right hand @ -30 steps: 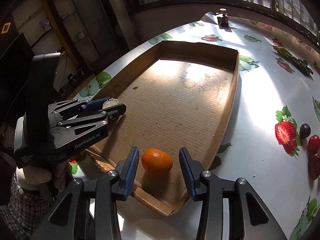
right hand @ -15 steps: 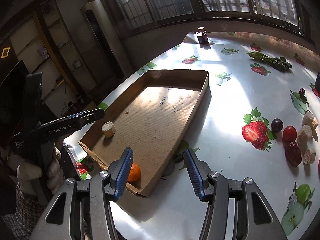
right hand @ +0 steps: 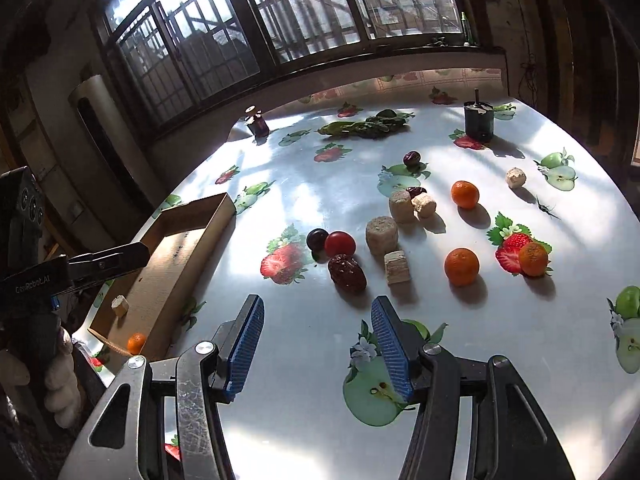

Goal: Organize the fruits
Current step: 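Withdraw both open tools from the box back over the fruits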

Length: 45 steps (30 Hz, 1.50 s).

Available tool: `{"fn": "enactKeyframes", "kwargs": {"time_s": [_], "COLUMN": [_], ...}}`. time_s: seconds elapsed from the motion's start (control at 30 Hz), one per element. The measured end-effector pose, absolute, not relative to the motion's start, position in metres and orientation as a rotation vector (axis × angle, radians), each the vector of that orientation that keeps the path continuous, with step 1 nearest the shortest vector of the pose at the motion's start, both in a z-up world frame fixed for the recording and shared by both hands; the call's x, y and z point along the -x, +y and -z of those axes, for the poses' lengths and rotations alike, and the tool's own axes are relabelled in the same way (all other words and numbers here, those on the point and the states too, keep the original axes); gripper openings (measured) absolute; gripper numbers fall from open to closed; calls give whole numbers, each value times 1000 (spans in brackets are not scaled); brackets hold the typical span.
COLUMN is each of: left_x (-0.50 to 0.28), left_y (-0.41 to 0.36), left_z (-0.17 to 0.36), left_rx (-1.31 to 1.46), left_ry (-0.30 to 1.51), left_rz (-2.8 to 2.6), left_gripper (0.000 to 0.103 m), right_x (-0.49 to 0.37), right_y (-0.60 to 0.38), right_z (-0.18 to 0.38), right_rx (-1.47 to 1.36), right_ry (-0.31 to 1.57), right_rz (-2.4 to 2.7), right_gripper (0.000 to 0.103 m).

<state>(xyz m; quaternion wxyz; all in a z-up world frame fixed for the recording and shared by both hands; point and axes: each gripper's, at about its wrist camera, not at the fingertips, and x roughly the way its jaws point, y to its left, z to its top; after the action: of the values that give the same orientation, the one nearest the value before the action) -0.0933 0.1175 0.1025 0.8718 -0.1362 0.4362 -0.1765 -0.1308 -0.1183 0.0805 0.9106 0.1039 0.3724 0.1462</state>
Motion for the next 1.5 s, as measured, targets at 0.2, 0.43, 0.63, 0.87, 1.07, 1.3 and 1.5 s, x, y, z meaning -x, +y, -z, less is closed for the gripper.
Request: {"fn": "enactKeyframes", "kwargs": {"time_s": [0.2,0.43,0.63,0.87,1.07,1.3,1.5], "left_x": [80,75,75,78,79,88,94], "left_y": [56,25,26,38,52,75,112], "left_z": [-87,-77,-79,-75,-68,-73,-87], "left_rx": [224,229,225,202,232,240,248], "left_ry": [962,1006,991,971,975,946,890], "left_rz": [477,527,521,459,421,363,247], "left_gripper": [79,79,79,79,79,79,79], "right_x": [166,221,277,351,384,309,215], "right_y": [-202,-300,-375,-456,-481,-434,-346], "right_z": [-89,-92,-93,-109,-126,-99,-90], "right_rx": [-262,-363,-441,-520,-555,-489,-376], "right_ry": [693,623,573,476,414,565,654], "right_rz": [-95,153,386,702,787,569,225], "right_gripper": [61,64,64,64,69,70,70]}}
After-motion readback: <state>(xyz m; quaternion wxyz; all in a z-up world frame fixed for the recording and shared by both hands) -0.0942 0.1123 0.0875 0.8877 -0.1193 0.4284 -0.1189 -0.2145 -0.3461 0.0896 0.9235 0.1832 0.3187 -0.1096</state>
